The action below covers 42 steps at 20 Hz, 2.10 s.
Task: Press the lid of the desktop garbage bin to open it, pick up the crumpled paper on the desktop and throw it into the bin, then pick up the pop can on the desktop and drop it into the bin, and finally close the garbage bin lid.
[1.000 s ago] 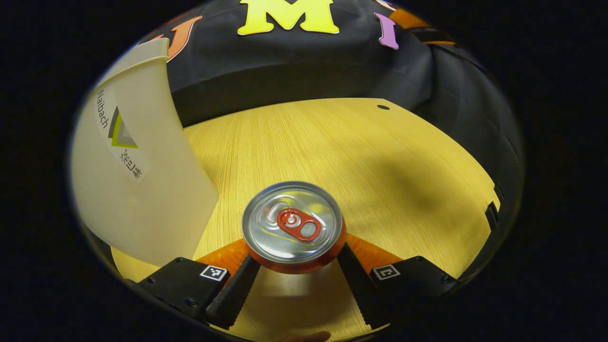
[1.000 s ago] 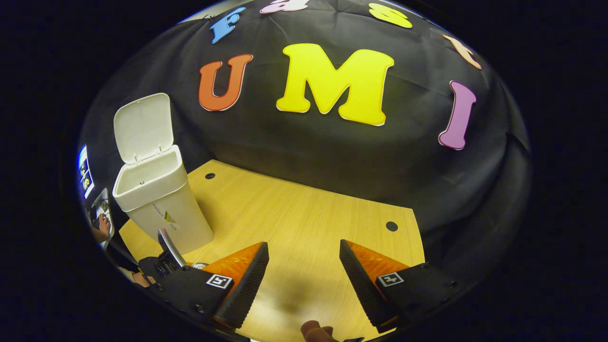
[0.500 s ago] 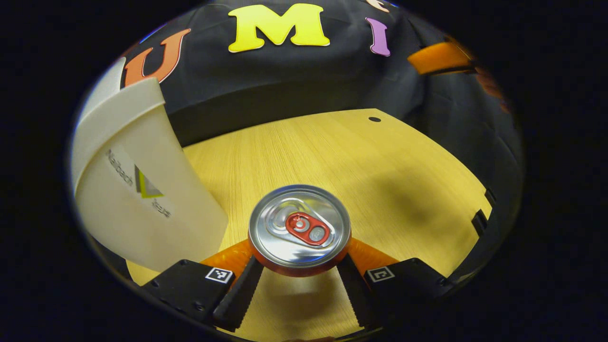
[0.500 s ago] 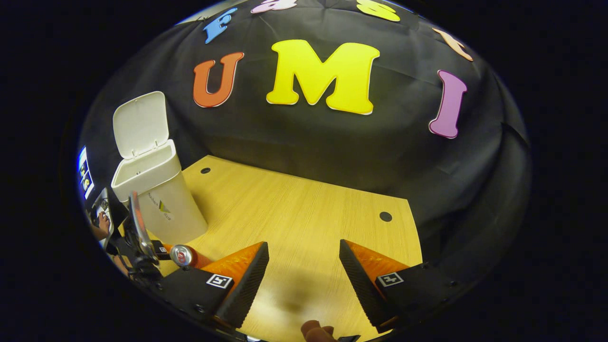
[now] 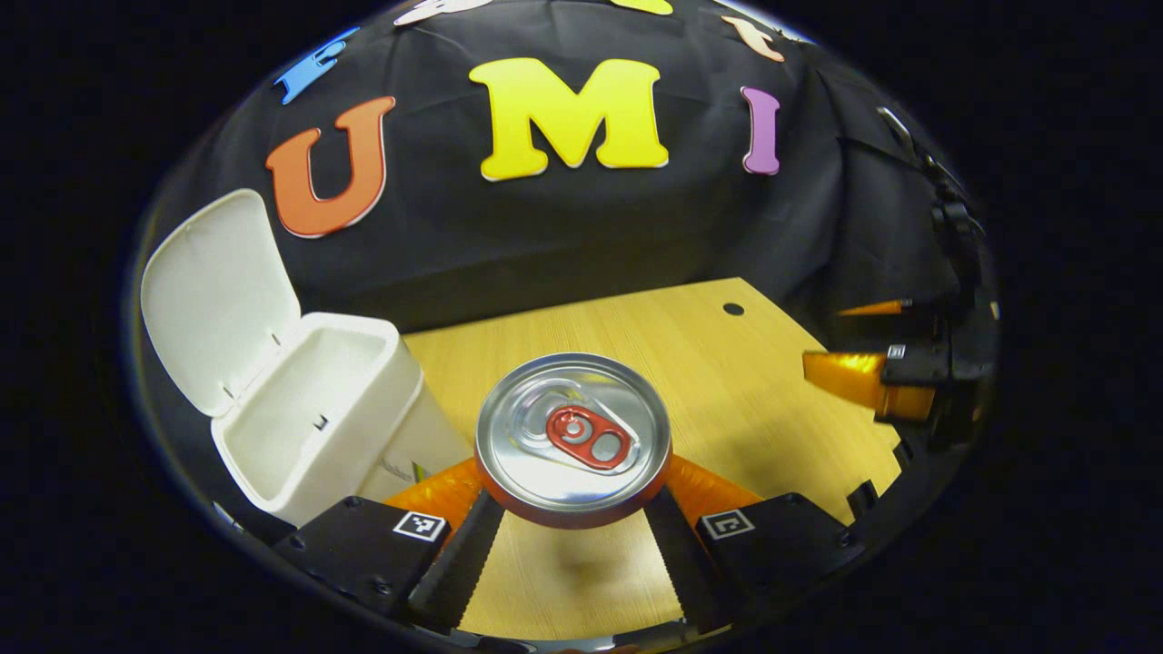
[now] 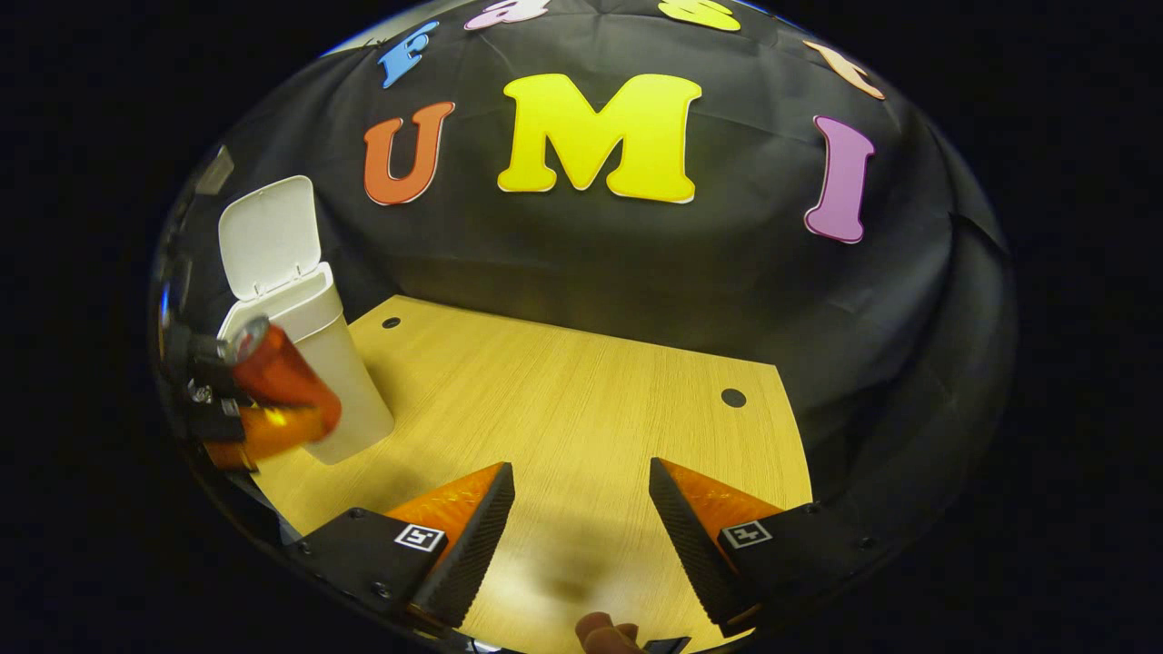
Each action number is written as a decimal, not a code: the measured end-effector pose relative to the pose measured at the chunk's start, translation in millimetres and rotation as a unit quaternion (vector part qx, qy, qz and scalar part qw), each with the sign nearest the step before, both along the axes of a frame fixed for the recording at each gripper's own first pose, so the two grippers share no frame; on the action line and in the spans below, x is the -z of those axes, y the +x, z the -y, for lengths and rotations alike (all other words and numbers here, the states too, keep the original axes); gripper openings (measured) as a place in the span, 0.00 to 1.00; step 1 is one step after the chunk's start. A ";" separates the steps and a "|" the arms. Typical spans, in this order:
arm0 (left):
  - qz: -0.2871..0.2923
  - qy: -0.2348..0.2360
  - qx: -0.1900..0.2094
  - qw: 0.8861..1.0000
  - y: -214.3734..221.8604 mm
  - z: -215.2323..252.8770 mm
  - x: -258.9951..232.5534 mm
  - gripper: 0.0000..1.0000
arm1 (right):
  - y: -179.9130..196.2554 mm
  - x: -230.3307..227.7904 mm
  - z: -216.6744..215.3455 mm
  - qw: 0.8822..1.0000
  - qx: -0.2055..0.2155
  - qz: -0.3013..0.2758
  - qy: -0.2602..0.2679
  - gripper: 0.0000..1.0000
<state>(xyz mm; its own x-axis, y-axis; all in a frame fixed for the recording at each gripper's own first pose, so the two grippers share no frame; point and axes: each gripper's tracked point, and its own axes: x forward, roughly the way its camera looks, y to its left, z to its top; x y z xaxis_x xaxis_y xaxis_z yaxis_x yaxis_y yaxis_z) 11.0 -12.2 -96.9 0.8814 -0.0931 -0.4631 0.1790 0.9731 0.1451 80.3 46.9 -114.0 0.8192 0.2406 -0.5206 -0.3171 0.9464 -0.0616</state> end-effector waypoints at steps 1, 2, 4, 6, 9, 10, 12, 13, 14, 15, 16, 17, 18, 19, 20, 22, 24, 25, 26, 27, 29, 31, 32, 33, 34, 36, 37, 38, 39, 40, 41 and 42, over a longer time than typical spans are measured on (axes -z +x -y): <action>0.017 0.006 -0.008 1.000 7.0 -6.2 -20.6 0.86 | 0.6 0.3 -0.4 1.000 0.002 -0.001 0.003 0.94; 0.031 0.007 -0.017 0.999 8.2 -9.6 -38.7 0.86 | 2.6 -0.4 -3.3 1.000 0.001 -0.003 0.009 0.94; 0.065 0.002 -0.040 0.997 17.5 -25.5 -84.6 0.86 | 6.1 -3.2 -12.8 1.000 -0.004 -0.003 0.015 0.94; 0.096 0.008 -0.067 0.993 26.3 -55.1 -119.6 0.86 | 6.8 -8.5 -24.8 1.000 -0.016 0.003 0.017 0.94; 0.133 0.024 -0.106 0.985 36.2 -97.5 -159.2 0.86 | 8.6 -12.8 -40.6 0.999 -0.034 0.007 0.015 0.94; 0.143 0.028 -0.121 0.982 37.2 -112.2 -170.1 0.86 | 9.5 -12.9 -46.8 0.999 -0.038 0.006 0.016 0.94; 0.153 0.027 -0.150 0.976 37.2 -139.3 -180.4 0.85 | 8.7 -12.2 -56.3 0.999 -0.045 0.004 0.016 0.94; 0.154 0.023 -0.161 0.975 37.7 -151.9 -183.1 0.85 | 8.5 -10.7 -60.2 0.999 -0.049 0.002 0.015 0.94; 0.152 0.018 -0.171 0.973 38.6 -162.2 -180.2 0.85 | 7.3 -9.7 -65.2 0.998 -0.054 0.000 0.014 0.94; 0.147 0.013 -0.182 0.972 38.9 -172.8 -174.9 0.85 | 6.2 -7.5 -69.8 0.998 -0.059 -0.001 0.012 0.94; 0.138 0.002 -0.190 0.972 40.6 -181.2 -165.9 0.85 | 5.5 -5.4 -73.2 0.998 -0.062 -0.003 0.009 0.94; 0.126 -0.009 -0.202 0.971 41.6 -191.1 -152.0 0.85 | 4.8 -2.0 -74.5 0.998 -0.062 -0.004 0.005 0.94; 0.110 -0.022 -0.209 0.971 45.5 -195.8 -136.7 0.86 | 4.4 0.9 -75.2 0.998 -0.060 -0.006 0.003 0.94; 0.094 -0.034 -0.216 0.971 53.4 -201.8 -115.8 0.86 | 2.7 4.6 -77.6 0.998 -0.058 -0.011 0.005 0.93; 0.078 -0.037 -0.225 0.970 57.7 -207.0 -97.0 0.86 | 0.4 8.7 -79.2 0.998 -0.059 -0.017 0.005 0.93; 0.056 -0.021 -0.238 0.969 53.9 -218.3 -69.2 0.86 | -2.3 15.4 -80.4 0.998 -0.060 -0.021 -0.003 0.94; 0.032 -0.018 -0.240 0.970 53.4 -221.0 -46.6 0.86 | -6.0 22.5 -79.3 0.998 -0.061 -0.022 -0.016 0.93; 0.022 -0.021 -0.242 0.970 52.2 -220.6 -37.0 0.86 | -8.8 27.6 -80.4 0.997 -0.063 -0.026 -0.020 0.93; 0.014 -0.023 -0.243 0.970 51.8 -219.2 -28.8 0.87 | -10.7 31.4 -80.6 0.997 -0.065 -0.030 -0.022 0.94; 0.008 -0.022 -0.247 0.969 51.5 -218.0 -23.8 0.87 | -12.2 34.5 -80.1 0.997 -0.065 -0.034 -0.025 0.94; 0.008 -0.016 -0.256 0.967 51.4 -220.7 -22.2 0.87 | -14.6 38.0 -81.7 0.997 -0.067 -0.037 -0.026 0.94; 0.023 -0.009 -0.271 0.962 53.3 -224.3 -29.4 0.87 | -11.4 37.8 -79.0 0.997 -0.062 -0.034 -0.030 0.94; 0.030 -0.014 -0.277 0.960 55.4 -223.0 -32.7 0.87 | -10.0 36.8 -79.4 0.997 -0.061 -0.034 -0.026 0.94; 0.034 -0.021 -0.282 0.959 58.7 -218.8 -36.1 0.92 | -8.3 36.8 -78.2 0.997 -0.058 -0.034 -0.023 0.94; 0.032 -0.029 -0.282 0.959 60.7 -214.7 -37.7 0.96 | -7.4 36.2 -77.0 0.998 -0.055 -0.036 -0.021 0.94; 0.036 -0.029 -0.275 0.960 56.6 -214.3 -45.0 0.99 | -6.5 35.3 -75.2 0.998 -0.051 -0.036 -0.016 0.94; 0.048 -0.020 -0.274 0.960 56.7 -215.7 -55.6 0.99 | -6.3 35.5 -73.5 0.998 -0.050 -0.036 -0.017 0.93; 0.065 -0.011 -0.270 0.961 56.9 -214.4 -71.2 0.99 | -5.7 34.9 -72.8 0.998 -0.050 -0.034 -0.018 0.94; 0.088 -0.001 -0.265 0.960 56.9 -212.4 -91.1 0.99 | -5.5 34.9 -71.7 0.998 -0.050 -0.034 -0.018 0.94; 0.112 0.008 -0.259 0.959 56.8 -211.1 -111.6 0.99 | -5.4 34.6 -70.7 0.998 -0.050 -0.034 -0.018 0.94; 0.140 0.015 -0.253 0.957 57.4 -208.3 -134.3 0.99 | -4.2 35.3 -69.3 0.998 -0.049 -0.034 -0.018 0.94; 0.168 0.021 -0.253 0.953 57.2 -206.4 -159.9 0.99 | -3.2 34.7 -69.0 0.998 -0.048 -0.034 -0.017 0.94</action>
<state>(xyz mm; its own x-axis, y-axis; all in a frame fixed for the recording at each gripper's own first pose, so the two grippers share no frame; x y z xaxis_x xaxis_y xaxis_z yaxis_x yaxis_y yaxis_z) 68.2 194.1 62.9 0.9079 0.3950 -0.1403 -0.3744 0.9146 0.1524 77.1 115.9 -148.7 0.7562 0.2970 -0.5831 -0.4105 0.9092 -0.0692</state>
